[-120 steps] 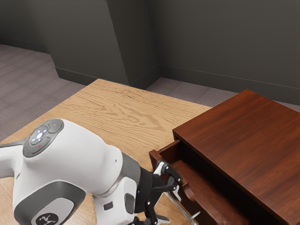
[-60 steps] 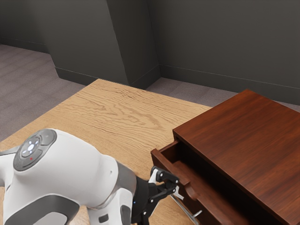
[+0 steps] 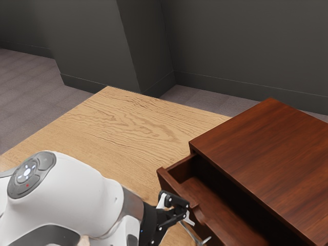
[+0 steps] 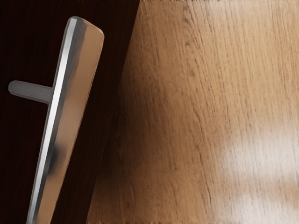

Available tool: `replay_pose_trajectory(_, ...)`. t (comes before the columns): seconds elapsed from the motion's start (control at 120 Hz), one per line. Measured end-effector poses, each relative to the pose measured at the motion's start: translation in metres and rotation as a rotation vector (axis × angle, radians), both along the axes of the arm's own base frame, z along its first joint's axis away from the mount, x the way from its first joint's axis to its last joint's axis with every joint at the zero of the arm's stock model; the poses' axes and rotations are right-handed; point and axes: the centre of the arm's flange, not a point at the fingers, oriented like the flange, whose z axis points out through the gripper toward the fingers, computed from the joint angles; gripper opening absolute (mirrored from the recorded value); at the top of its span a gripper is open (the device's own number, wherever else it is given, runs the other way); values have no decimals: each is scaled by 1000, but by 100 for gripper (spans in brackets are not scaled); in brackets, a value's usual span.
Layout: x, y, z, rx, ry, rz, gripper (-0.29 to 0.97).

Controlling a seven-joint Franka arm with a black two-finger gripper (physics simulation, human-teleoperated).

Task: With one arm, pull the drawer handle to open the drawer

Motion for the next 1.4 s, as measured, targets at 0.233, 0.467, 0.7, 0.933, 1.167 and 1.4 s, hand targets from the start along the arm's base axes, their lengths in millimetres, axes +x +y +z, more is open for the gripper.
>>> replay_pose_trajectory(0.233, -11, 3, -1, -7, 2, 7, 68)
replay_pose_trajectory(0.467, -29, -5, 0, 0, -5, 3, 68)
replay_pose_trajectory(0.7, -39, 3, -4, -4, 4, 25, 69)
replay_pose_trajectory(0.933, -51, 6, -5, -11, 8, 43, 69)
replay_pose_trajectory(1.167, -64, 14, -7, -9, 3, 56, 67)
replay_pose_trajectory(1.4, -69, 16, -7, 6, -3, 57, 65)
